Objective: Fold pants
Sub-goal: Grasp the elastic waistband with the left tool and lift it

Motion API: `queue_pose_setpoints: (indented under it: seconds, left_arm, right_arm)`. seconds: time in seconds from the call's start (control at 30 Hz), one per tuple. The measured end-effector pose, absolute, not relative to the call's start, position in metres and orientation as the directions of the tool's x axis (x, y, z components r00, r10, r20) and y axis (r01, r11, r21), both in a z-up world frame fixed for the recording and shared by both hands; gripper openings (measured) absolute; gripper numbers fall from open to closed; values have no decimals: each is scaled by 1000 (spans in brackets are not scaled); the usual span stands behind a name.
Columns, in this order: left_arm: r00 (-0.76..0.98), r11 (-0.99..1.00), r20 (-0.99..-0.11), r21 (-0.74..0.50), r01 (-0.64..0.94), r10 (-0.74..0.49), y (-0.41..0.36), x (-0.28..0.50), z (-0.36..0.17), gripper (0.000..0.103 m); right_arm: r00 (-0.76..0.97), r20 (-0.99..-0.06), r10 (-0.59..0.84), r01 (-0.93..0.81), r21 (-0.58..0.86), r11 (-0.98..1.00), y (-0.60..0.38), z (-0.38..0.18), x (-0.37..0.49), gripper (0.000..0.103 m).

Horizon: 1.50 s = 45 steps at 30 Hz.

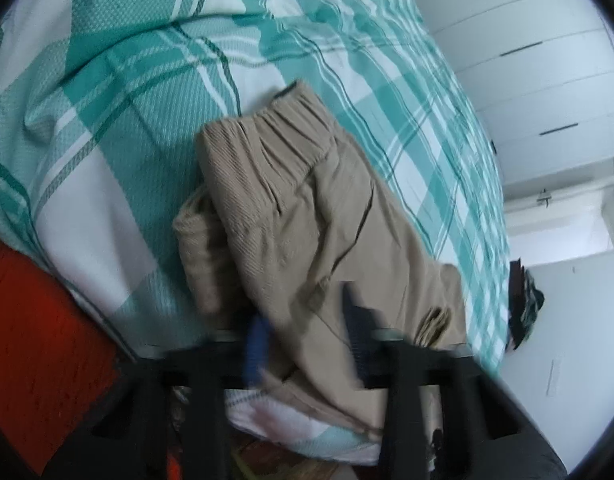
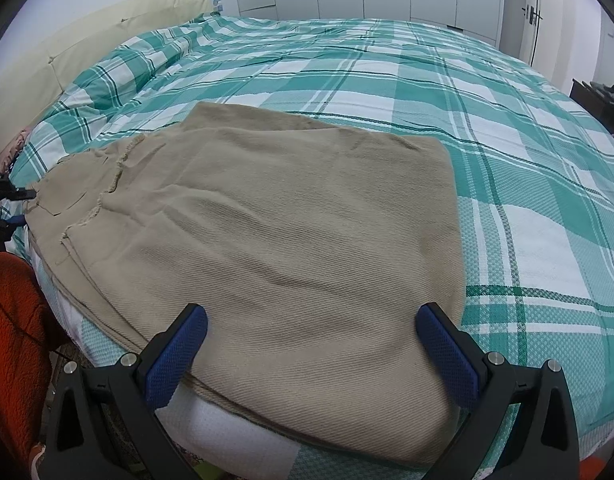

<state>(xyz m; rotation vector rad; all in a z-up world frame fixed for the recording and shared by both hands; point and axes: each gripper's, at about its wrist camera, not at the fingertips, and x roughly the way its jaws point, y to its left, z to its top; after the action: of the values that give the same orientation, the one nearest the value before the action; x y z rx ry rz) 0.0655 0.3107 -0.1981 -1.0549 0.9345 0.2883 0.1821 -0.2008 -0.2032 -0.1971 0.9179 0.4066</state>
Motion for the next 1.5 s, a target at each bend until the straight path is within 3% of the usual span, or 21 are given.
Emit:
queue_pose_setpoints:
  seconds: [0.13,0.3,0.4,0.43,0.47,0.53,0.57,0.87,0.9,0.93,0.97,1.03,1.1,1.17,1.23,1.27,1.33,1.4,1.5]
  left_arm:
    - [653,508,-719,-665,-547,-237,308,51,-173,1]
    - [531,562,-825,-538,-628,-196,307,45,-197,3]
    - [533,590,-829,-517,-620,-166,305,48,-193,7]
    - [549,597,-821,-521,-610,-156,304,47,-186,16]
    - [568,595,-808,-537,-598,-158,304,42,-179,37]
    - [614,559,-779,-566,-606,-124,311,31,-168,66]
    - [627,548,-774,-564,-617,-91,315,25,-164,68]
    - [595,485,-795,-569,-664,-117,324,20,-198,64]
    - [608,479,-784,-585,-655,-127,323,20,-199,59]
    - [626,476,-767,-606,-637,-139,321,23,-198,39]
    - [631,482,-764,-608,-631,-138,319,24,-196,28]
    - [638,493,-760,-605,-626,-123,321,24,-195,25]
    - [627,470,-767,-606,-641,-134,325,23,-204,26]
    - [607,451,-783,-593,-667,-133,328,24,-211,50]
    - [612,436,-780,-599,-672,-130,329,25,-213,57]
    - [617,437,-775,-605,-665,-134,329,27,-213,41]
    - [621,445,-771,-609,-656,-140,328,31,-210,24]
    - [636,438,-761,-618,-653,-126,325,27,-202,17]
    - [675,424,-729,-652,-629,-119,320,23,-181,15]
  right_arm:
    - [538,-803,256,-421,7,907,-200,-203,182,103]
    - [537,-803,257,-423,7,906,-201,-203,183,103]
    - [538,-804,255,-420,7,907,-200,-203,182,103]
    - [538,-803,254,-419,7,908,-200,-203,182,103]
    - [539,-803,254,-419,7,908,-200,-203,182,103]
    - [540,-802,254,-417,7,909,-200,-203,182,103]
    - [541,-802,255,-417,7,909,-200,-204,182,103]
    - [541,-801,255,-417,7,909,-200,-204,182,103]
    - [541,-801,255,-418,7,909,-200,-204,182,103]
    - [541,-801,255,-418,7,909,-200,-204,182,103]
    - [541,-801,255,-418,7,909,-200,-204,182,103]
    - [541,-801,255,-417,7,909,-200,-204,183,103]
    - [541,-802,255,-418,7,909,-200,-204,182,103]
    - [541,-801,255,-418,7,909,-200,-204,182,103]
    - [541,-802,255,-417,8,909,-200,-204,182,103]
    - [541,-801,255,-418,7,909,-200,-204,182,103]
    - [541,-802,255,-418,8,908,-201,-204,182,103]
    - [540,-802,255,-418,7,908,-200,-204,182,103]
    - [539,-803,255,-418,8,909,-200,-204,182,103]
